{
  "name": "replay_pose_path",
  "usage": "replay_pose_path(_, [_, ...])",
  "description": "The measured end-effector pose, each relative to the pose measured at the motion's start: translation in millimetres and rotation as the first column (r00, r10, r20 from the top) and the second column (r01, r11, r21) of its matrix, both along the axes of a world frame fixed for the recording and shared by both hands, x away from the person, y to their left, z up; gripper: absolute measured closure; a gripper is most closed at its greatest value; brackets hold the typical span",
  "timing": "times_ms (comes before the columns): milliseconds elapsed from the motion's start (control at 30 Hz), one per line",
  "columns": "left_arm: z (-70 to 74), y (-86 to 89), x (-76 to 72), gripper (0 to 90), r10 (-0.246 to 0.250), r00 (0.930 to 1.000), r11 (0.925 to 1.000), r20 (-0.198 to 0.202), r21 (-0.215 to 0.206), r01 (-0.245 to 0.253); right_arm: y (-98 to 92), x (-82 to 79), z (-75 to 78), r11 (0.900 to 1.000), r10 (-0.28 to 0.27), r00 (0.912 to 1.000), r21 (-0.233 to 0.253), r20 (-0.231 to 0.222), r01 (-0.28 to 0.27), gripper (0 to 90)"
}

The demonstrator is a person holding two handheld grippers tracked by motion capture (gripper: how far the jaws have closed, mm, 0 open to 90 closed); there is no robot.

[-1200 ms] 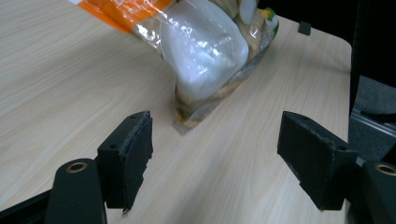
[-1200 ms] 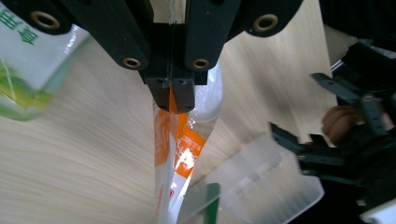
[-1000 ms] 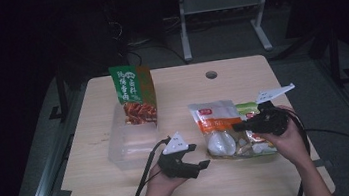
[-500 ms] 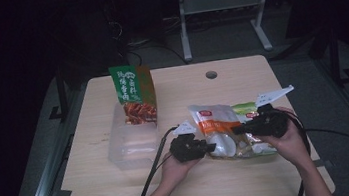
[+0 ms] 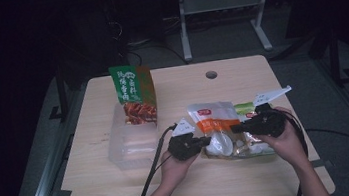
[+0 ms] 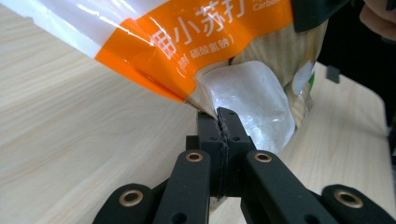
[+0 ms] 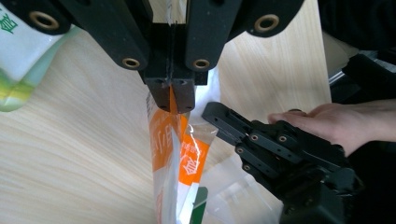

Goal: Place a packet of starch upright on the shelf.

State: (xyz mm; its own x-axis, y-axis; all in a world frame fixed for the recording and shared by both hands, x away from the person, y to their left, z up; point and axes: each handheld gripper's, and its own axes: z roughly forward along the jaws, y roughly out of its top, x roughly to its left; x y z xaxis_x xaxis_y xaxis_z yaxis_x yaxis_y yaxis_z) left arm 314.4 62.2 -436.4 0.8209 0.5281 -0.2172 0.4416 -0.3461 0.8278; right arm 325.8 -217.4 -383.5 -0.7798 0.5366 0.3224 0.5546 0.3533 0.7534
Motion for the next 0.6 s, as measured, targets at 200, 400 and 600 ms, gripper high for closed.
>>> replay_pose_path(200, [-1.9,6.0,-1.7,90.0,0.011,0.9999,0.9999,0.007,0.008,-0.011,8.4,3.4,-5.1,1.0,-0.002,0.9999,-0.021,-0.014,0.001,87.9])
replay_pose_path(400, [-2.8,6.4,-3.4,90.0,0.004,0.9996,0.9999,0.027,0.014,-0.005,22.7,6.0,-11.4,0.996,0.006,0.9987,-0.088,-0.05,-0.01,84.3])
replay_pose_path(600, [-3.2,8.4,-4.4,90.0,-0.003,0.9993,0.9998,0.037,0.017,0.002,24.0,9.4,-16.8,0.997,0.007,0.9973,-0.076,-0.073,-0.013,88.5])
